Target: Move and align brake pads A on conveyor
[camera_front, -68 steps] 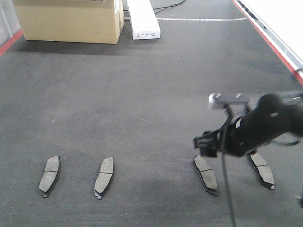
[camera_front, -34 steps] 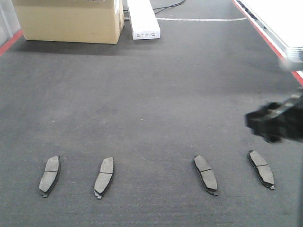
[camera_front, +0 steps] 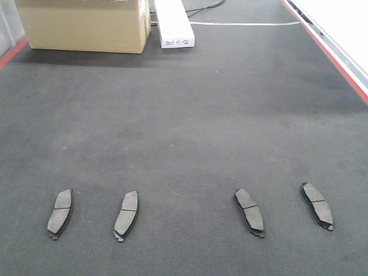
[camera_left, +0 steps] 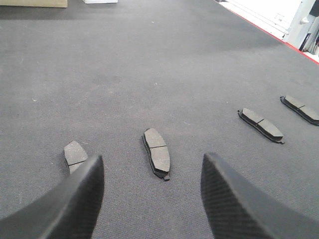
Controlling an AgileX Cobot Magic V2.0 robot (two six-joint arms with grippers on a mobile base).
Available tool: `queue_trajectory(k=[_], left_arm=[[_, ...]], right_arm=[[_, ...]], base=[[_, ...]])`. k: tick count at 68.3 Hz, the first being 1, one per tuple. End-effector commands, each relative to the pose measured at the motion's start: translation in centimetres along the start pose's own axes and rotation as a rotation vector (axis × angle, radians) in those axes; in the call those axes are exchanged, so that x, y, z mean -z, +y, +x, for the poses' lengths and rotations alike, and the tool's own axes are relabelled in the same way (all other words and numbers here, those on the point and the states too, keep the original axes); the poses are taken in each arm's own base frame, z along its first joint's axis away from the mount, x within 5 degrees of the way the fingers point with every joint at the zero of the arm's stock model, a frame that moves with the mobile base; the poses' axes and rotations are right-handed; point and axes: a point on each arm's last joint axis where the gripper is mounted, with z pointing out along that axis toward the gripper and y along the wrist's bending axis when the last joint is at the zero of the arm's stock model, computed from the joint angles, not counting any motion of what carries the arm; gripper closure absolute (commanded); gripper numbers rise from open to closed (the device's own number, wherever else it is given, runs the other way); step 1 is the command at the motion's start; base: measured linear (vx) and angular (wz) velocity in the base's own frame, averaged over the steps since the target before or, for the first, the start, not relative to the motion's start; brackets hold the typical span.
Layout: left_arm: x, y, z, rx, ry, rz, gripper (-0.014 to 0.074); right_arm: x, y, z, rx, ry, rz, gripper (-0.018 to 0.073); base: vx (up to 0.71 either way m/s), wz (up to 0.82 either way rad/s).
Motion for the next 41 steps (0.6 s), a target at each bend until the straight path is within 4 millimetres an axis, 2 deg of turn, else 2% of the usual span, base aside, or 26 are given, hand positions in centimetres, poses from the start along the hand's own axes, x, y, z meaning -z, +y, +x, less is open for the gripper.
queue_trajectory(k=[1, 13, 24, 29, 33, 37, 41], left_arm=[[0.2, -0.2, -1.1, -0.001, -0.065, 0.018, 0.0190], [0.2, -0.2, -1.1, -0.001, -0.067, 0.019, 0.0190], [0.2, -0.2, -1.1, -0.002, -0.072, 0.019, 0.0192], [0.0, -0.2, -1.0, -0.002, -0.068, 0.019, 0.0230], [0.0, -0.2, -1.0, -0.002, -0.068, 0.019, 0.0321], [0.0, -0.2, -1.0, -0.001, -0.070, 0.020, 0.0444], [-0.2, -0.2, -0.8, -0.002, -0.078, 0.021, 0.0593]], right_arm=[[1.0, -0.1, 0.8, 0.025, -0.137, 0.007, 0.0072], [2.4, -0.2, 3.2, 0.023, -0.308, 0.000, 0.0072], [3.0, -0.2, 3.4, 0.023, -0.369, -0.002, 0.0074], [3.0, -0.2, 3.4, 0.023, -0.368, -0.002, 0.0105], [3.0, -0.2, 3.4, 0.023, -0.368, -0.002, 0.0194], [3.0, -0.2, 3.4, 0.022, -0.368, -0.002, 0.0325], [3.0, -0.2, 3.4, 0.021, -0.367, -0.002, 0.0497]], base=[[0.00, 0.00], [0.00, 0.00], [0.00, 0.00], [0.00, 0.00], [0.00, 0.00], [0.00, 0.00], [0.00, 0.00]])
